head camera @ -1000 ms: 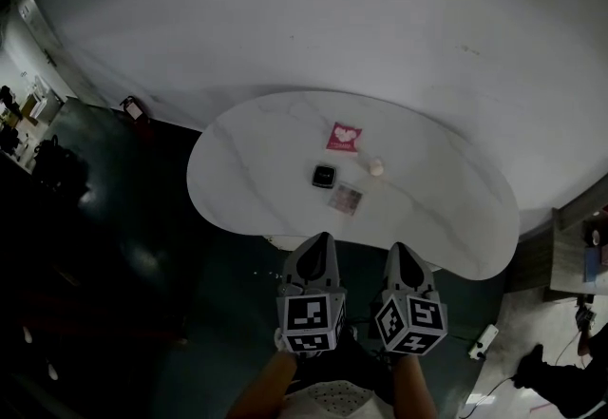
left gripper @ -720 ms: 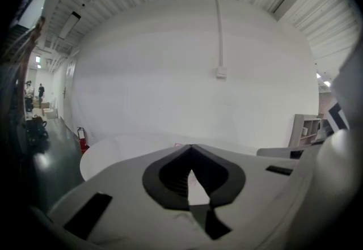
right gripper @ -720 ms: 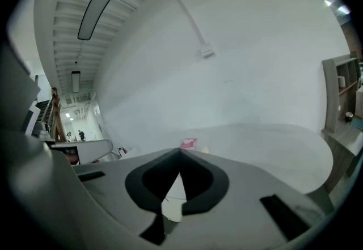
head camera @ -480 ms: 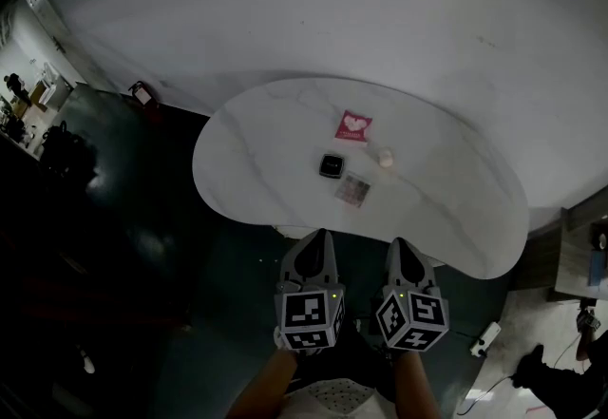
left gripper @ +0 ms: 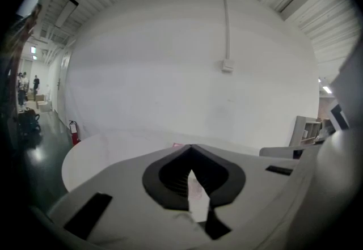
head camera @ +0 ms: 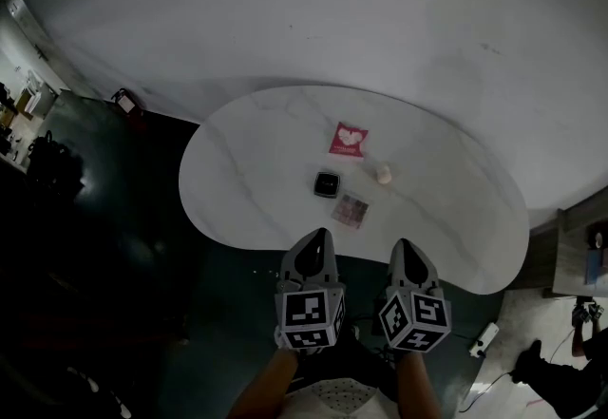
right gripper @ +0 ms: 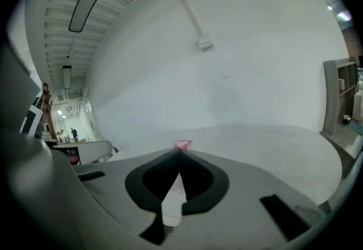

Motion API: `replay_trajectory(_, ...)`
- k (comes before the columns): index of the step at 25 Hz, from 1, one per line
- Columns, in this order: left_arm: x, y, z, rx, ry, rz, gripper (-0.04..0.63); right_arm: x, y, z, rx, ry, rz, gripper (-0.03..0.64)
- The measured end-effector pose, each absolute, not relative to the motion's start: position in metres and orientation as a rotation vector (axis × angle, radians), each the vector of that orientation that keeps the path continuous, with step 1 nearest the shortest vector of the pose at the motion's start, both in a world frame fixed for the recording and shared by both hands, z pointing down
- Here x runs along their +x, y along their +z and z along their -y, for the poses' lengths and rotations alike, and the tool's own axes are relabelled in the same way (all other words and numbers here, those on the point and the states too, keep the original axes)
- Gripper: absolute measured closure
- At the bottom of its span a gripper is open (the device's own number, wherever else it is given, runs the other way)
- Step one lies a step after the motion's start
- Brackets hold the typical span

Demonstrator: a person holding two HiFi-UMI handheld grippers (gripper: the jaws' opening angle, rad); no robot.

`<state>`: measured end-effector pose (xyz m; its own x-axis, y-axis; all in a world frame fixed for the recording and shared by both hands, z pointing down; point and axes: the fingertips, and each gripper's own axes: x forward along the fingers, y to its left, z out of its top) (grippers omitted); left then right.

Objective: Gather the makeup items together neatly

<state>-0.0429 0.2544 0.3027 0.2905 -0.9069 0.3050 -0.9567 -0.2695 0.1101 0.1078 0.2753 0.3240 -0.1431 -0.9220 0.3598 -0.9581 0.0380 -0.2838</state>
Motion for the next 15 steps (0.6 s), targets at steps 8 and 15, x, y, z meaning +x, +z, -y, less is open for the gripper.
replay_trajectory(8, -0.053, 0.306, -0.183, 2.313, 0.276, 1.651, 0.566, 0.089, 0.328, -0.208, 1.995, 0.719, 2.172, 0.606)
replay_trajectory(15, -0.069, 0.32, -0.132, 2.304, 0.297, 1.604, 0.566, 0.078, 0.34, -0.157, 2.025, 0.754, 2.116, 0.606)
